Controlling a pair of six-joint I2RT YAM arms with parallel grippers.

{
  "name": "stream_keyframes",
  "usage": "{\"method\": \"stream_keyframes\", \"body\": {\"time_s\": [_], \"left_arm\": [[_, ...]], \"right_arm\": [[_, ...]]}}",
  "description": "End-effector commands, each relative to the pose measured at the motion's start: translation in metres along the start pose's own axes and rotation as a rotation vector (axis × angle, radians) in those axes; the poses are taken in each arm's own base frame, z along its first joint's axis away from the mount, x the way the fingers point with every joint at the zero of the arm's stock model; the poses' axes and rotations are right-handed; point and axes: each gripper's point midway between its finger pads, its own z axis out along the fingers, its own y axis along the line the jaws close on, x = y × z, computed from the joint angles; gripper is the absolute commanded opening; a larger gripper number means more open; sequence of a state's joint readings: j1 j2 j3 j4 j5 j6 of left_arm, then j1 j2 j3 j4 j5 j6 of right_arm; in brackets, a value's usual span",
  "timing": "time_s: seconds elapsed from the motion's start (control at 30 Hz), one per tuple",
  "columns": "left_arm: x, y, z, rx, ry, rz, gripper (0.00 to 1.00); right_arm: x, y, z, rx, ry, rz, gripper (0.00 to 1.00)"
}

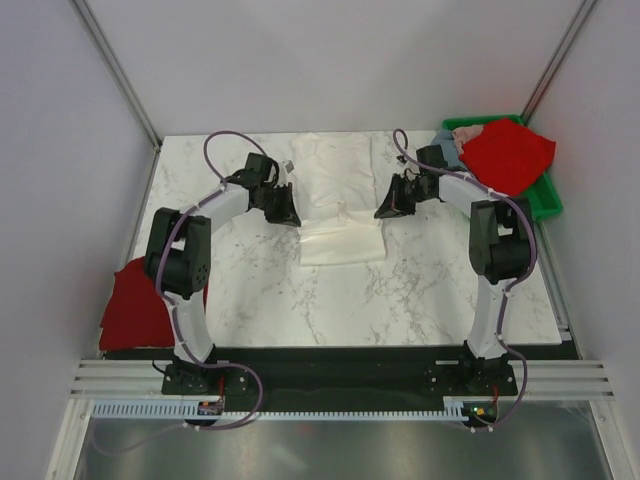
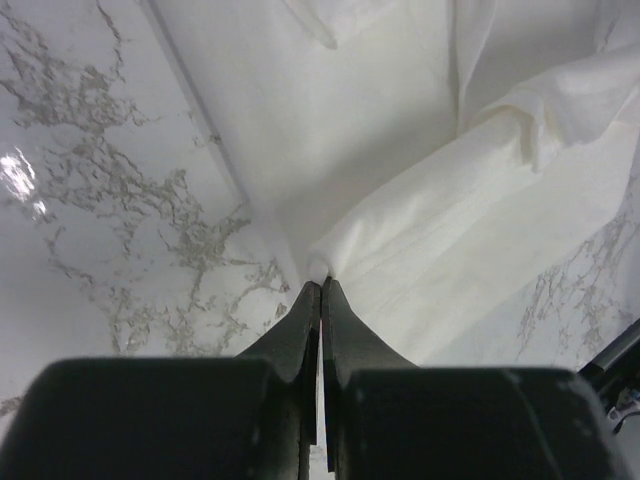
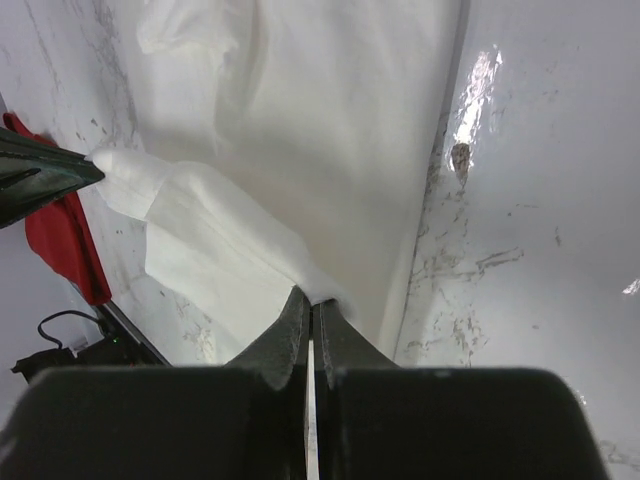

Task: Fold and stack the t-shirts
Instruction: Fold the tshirt

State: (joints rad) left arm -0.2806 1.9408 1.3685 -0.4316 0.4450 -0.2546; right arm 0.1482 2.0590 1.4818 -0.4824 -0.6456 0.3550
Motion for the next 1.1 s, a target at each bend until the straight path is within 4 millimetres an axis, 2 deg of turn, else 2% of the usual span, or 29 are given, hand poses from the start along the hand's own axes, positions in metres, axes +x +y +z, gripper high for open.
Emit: {"method": "stream_keyframes", "body": {"time_s": [0.0, 0.17, 0.27, 0.33, 0.37, 0.4, 0.43, 0.47, 0.5, 0.53, 0.57, 0.6, 0.63, 0.67, 0.7, 0.73, 0.8, 0.83, 0.87, 0.93, 0.97, 1.03, 1.07], "left_arm": [[-0.03, 0.01, 0.005, -0.044, -0.069, 0.078, 0.02], [-0.049, 0.01, 0.011, -0.047, -0.097, 0.088, 0.02], [-0.052, 0.012, 0.014, -0.053, -0.099, 0.091, 0.02], [-0.053, 0.015, 0.015, -0.072, -0.101, 0.091, 0.11], [-0.053, 0.017, 0.015, -0.079, -0.102, 0.086, 0.17], [-0.053, 0.018, 0.013, -0.093, -0.105, 0.085, 0.28], [-0.049, 0.02, 0.01, -0.108, -0.092, 0.075, 0.32], [-0.047, 0.025, 0.005, -0.146, -0.096, 0.06, 0.37], [-0.049, 0.023, -0.007, -0.169, -0.114, 0.06, 0.49], [-0.039, 0.028, -0.015, -0.203, -0.096, 0.041, 0.54], [-0.037, 0.033, -0.024, -0.25, -0.105, 0.035, 0.59], [-0.039, 0.025, -0.042, -0.251, -0.141, 0.044, 0.68], [-0.022, 0.029, -0.043, -0.259, -0.113, 0.038, 0.7], [-0.013, 0.026, -0.047, -0.243, -0.101, 0.028, 0.7], [-0.006, 0.021, -0.05, -0.217, -0.093, 0.026, 0.7], [0.011, 0.018, -0.051, -0.189, -0.061, 0.024, 0.7], [0.028, 0.005, -0.05, -0.101, -0.012, -0.002, 0.72], [0.042, 0.003, -0.047, -0.073, 0.019, -0.04, 0.72], [0.047, -0.009, -0.044, 0.003, 0.041, -0.058, 0.73], [0.062, -0.013, -0.039, 0.048, 0.078, -0.12, 0.71], [0.065, -0.02, -0.037, 0.103, 0.096, -0.137, 0.7], [0.07, -0.023, -0.032, 0.134, 0.109, -0.178, 0.66], [0.073, -0.024, -0.029, 0.145, 0.123, -0.195, 0.65]], "right_arm": [[-0.024, 0.0, 0.003, 0.007, -0.056, -0.059, 0.0], [-0.033, -0.005, 0.01, 0.014, -0.064, -0.071, 0.0], [-0.041, -0.005, 0.013, 0.016, -0.075, -0.082, 0.0], [-0.043, -0.007, 0.016, 0.018, -0.076, -0.081, 0.02], [-0.046, -0.008, 0.016, 0.022, -0.082, -0.081, 0.15], [-0.047, -0.007, 0.014, 0.024, -0.087, -0.086, 0.25], [-0.052, -0.005, 0.01, 0.034, -0.105, -0.103, 0.32], [-0.054, -0.005, 0.006, 0.042, -0.108, -0.118, 0.48], [-0.055, -0.003, 0.001, 0.042, -0.114, -0.129, 0.52], [-0.057, 0.004, -0.01, 0.037, -0.129, -0.141, 0.55], [-0.056, 0.001, -0.019, 0.042, -0.131, -0.137, 0.55], [-0.054, 0.002, -0.026, 0.042, -0.134, -0.136, 0.55], [-0.046, 0.003, -0.036, 0.04, -0.132, -0.128, 0.55], [-0.039, -0.002, -0.044, 0.043, -0.121, -0.101, 0.55], [-0.033, 0.001, -0.052, 0.037, -0.121, -0.096, 0.56], [-0.014, -0.008, -0.05, 0.04, -0.082, -0.056, 0.56], [0.004, -0.01, -0.057, 0.007, -0.05, -0.009, 0.56], [0.026, -0.016, -0.052, -0.005, -0.001, 0.033, 0.55], [0.035, -0.013, -0.051, -0.042, 0.021, 0.047, 0.55], [0.058, -0.018, -0.046, -0.066, 0.071, 0.111, 0.55], [0.062, -0.018, -0.043, -0.082, 0.075, 0.126, 0.55], [0.077, -0.016, -0.038, -0.125, 0.111, 0.188, 0.55], [0.077, -0.016, -0.036, -0.138, 0.107, 0.192, 0.54]]}}
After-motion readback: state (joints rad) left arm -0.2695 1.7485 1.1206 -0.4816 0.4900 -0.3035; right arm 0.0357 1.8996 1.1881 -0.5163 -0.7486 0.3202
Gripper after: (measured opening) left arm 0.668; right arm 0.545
